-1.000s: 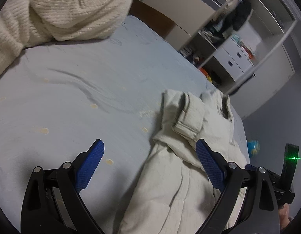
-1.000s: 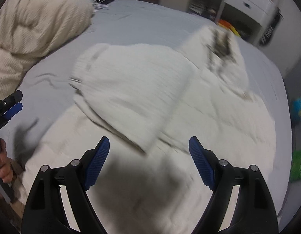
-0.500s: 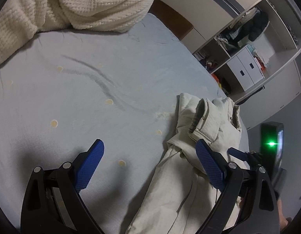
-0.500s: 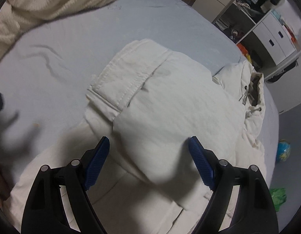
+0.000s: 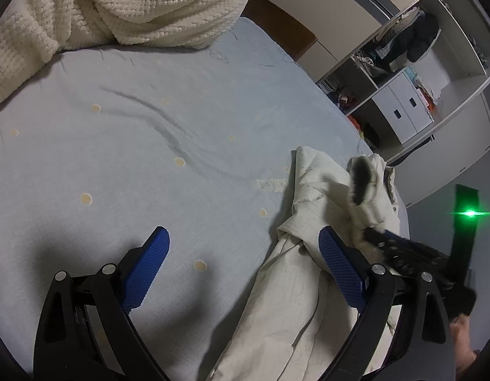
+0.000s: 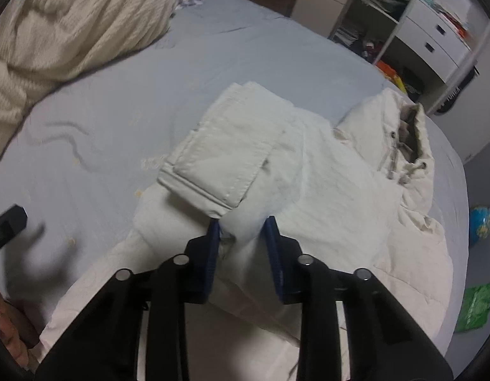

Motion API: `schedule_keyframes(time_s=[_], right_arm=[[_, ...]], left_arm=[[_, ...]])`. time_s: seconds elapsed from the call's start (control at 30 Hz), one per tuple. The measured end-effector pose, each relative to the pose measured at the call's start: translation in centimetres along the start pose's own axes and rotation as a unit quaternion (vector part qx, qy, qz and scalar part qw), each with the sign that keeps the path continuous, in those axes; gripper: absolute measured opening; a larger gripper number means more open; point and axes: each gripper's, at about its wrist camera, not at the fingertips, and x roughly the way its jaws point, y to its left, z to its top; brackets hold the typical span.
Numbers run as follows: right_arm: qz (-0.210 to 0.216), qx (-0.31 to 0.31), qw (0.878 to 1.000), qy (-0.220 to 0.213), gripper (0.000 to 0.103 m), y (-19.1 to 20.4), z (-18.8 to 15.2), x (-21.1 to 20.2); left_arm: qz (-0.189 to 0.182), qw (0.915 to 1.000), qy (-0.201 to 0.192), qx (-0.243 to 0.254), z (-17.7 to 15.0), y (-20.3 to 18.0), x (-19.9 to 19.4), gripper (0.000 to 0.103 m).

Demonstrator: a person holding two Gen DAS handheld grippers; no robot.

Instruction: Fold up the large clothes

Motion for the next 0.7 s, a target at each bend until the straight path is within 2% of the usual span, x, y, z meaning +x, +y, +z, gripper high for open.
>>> schedule_keyframes(time_s=[0.17, 0.4, 0.53, 0.7], right_arm=[[0.001, 0.064, 0.998, -0.026, 0.023, -4.8, -0.8, -2.2], [0.011, 0.165, 0.985, -0.039, 0.023, -12.6, -3.7, -4.2], [0.025, 0.226, 0.973, -0.045, 0.023, -15.9, -6.3, -5.1], [0.042, 0.308, 0.949, -0.059, 0.023, -19.8, -10.4, -6.2]], left_arm=[[0.005, 0.9999, -0.001, 0.011, -0.2, -0.6, 0.0, 0.091], [0.011, 0.9996, 0.002, 0.027, -0.4, -1.1, 0.1, 0.091], [0.010, 0.9993, 0.002, 0.035, -0.4, -1.3, 0.1, 0.091], [0.010, 0.9991, 0.002, 0.041, -0.6, -1.6, 0.0, 0.091]])
